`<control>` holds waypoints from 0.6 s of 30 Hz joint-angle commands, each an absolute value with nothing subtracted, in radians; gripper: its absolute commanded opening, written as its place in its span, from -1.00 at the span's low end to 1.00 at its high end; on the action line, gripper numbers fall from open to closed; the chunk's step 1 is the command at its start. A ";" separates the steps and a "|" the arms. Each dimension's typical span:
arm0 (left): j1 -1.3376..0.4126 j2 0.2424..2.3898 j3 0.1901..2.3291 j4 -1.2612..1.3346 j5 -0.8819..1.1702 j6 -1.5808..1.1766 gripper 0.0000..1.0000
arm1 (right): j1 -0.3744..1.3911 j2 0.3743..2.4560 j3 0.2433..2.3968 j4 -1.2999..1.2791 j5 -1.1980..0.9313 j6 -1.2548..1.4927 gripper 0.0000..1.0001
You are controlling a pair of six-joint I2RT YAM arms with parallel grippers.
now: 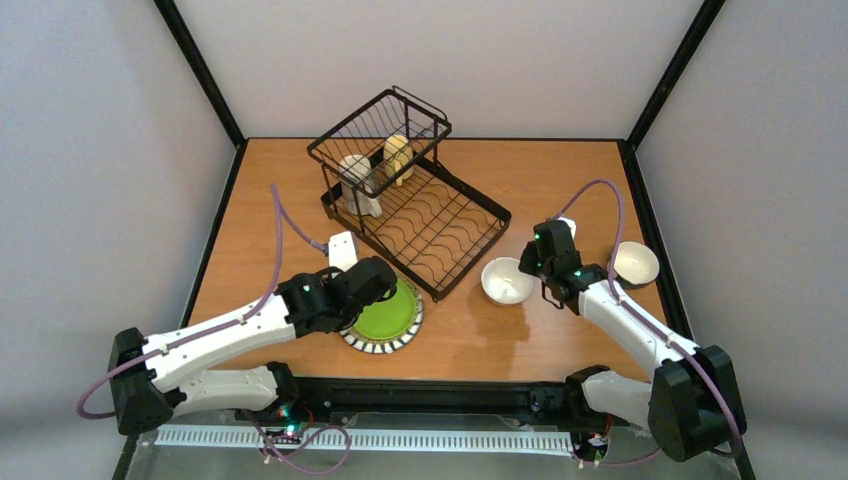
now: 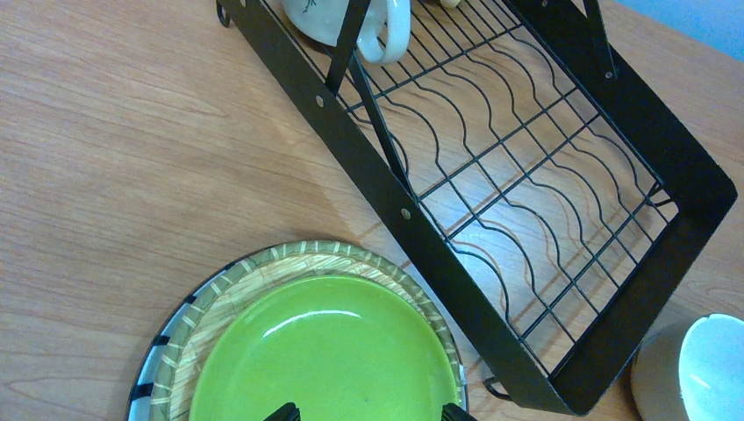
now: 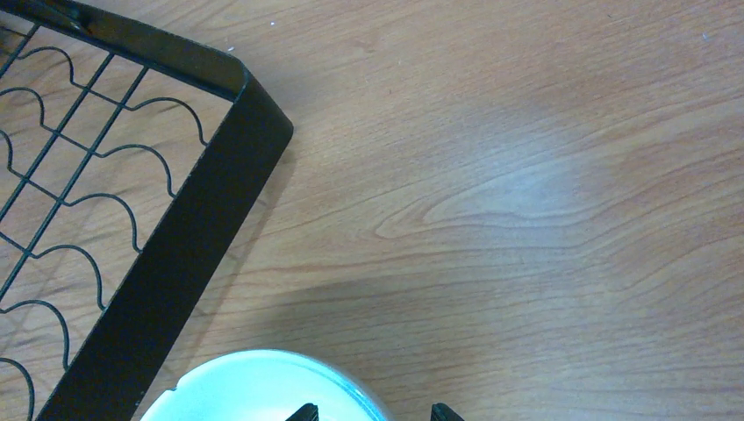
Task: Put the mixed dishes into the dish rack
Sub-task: Move the dish rack to the center of the board.
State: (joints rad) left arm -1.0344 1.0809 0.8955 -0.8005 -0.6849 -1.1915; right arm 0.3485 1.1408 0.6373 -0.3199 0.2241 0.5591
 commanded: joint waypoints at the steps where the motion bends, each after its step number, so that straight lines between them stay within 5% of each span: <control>1: -1.040 1.082 0.888 -0.793 -0.691 -1.218 0.84 | 0.364 1.115 0.626 -0.340 0.227 0.571 0.47; 18: -1.040 1.092 0.882 -0.763 -0.670 -1.220 0.84 | 0.380 1.109 0.586 -0.340 0.226 0.590 0.47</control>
State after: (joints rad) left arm -1.0344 1.0885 0.8753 -0.7815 -0.6659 -1.2011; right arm 0.3691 1.1149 0.6106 -0.3264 0.2237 0.5701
